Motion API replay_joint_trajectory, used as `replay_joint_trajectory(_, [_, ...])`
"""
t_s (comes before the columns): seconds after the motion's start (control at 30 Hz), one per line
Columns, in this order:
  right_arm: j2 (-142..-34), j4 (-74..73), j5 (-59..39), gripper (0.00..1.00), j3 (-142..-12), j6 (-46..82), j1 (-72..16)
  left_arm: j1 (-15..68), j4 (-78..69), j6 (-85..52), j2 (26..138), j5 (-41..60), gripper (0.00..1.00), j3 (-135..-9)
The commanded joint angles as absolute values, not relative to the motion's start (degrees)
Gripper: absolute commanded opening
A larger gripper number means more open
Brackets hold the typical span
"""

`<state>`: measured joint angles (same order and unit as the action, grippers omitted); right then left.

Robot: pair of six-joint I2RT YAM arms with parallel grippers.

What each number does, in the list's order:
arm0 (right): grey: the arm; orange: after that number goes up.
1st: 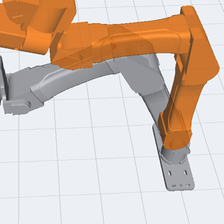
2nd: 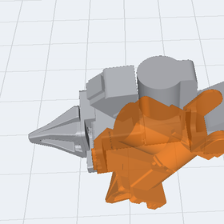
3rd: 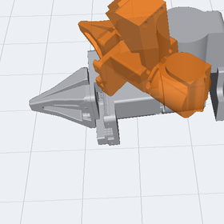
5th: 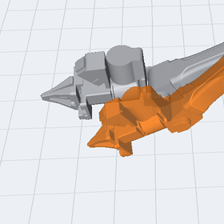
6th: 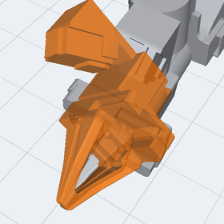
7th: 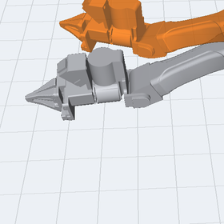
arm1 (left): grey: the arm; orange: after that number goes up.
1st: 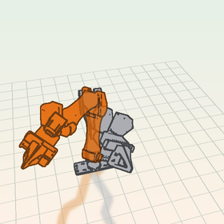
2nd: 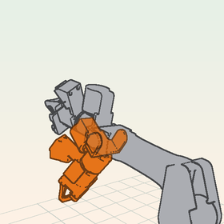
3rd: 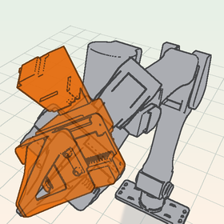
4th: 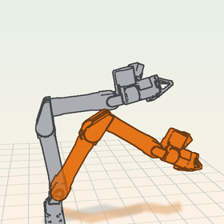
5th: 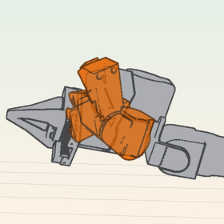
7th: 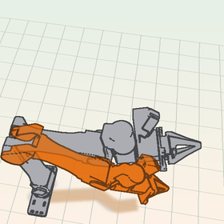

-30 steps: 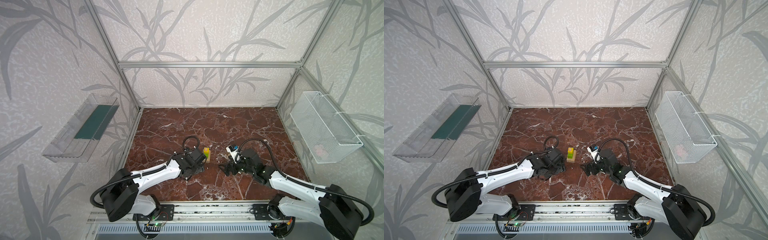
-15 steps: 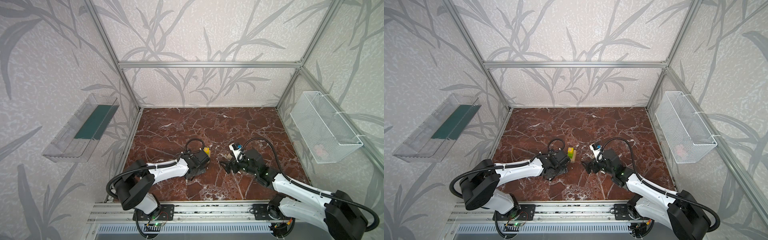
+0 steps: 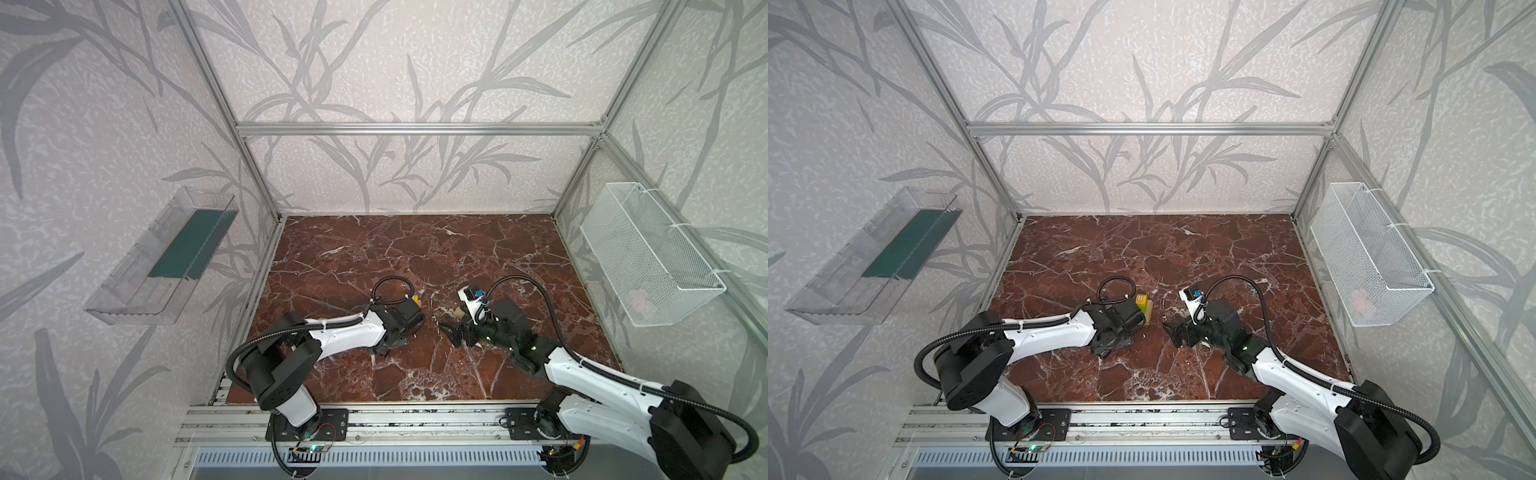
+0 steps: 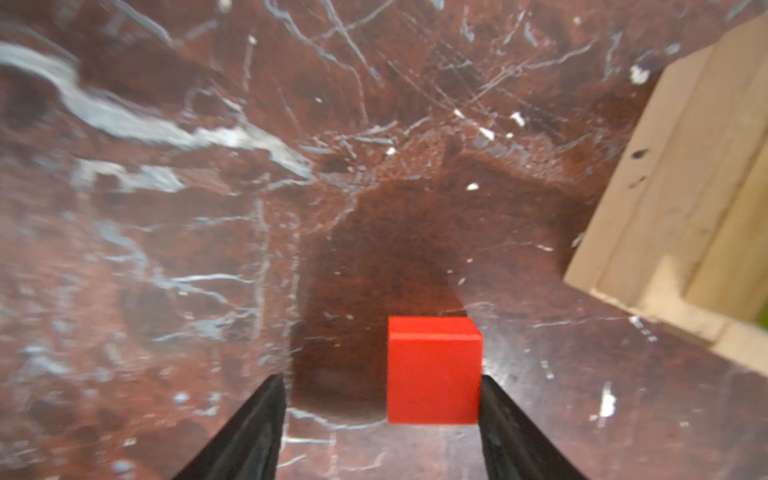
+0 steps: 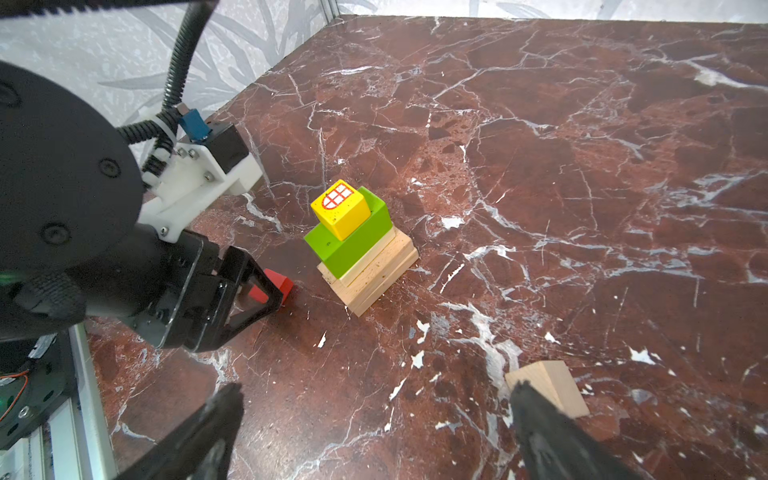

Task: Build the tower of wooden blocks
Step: 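Lower the left gripper onto the red cube and close on it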

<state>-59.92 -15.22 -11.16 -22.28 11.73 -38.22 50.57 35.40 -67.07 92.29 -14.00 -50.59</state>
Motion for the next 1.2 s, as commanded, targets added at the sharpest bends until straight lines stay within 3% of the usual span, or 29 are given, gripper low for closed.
replay_joint_trajectory(0.0, [-60.23,-16.96,-12.21,0.99,-22.34,11.01,-38.50,50.55,40.26,-66.38,91.22,-18.09,0.66,-51.54])
replay_joint_trajectory(0.27, [-60.72,-16.75,-13.06,0.99,-22.68,10.73,-38.50,48.09,35.93,-57.74,92.21,-12.04,0.57,-51.82])
replay_joint_trajectory(0.7, [-61.35,-16.61,-13.45,0.99,-23.07,10.68,-38.51,45.27,35.71,-53.27,94.39,-10.67,0.39,-52.80])
replay_joint_trajectory(1.17, [-61.73,-16.61,-13.67,0.99,-23.20,10.38,-38.51,44.74,34.95,-54.66,95.89,-8.95,0.35,-51.20])
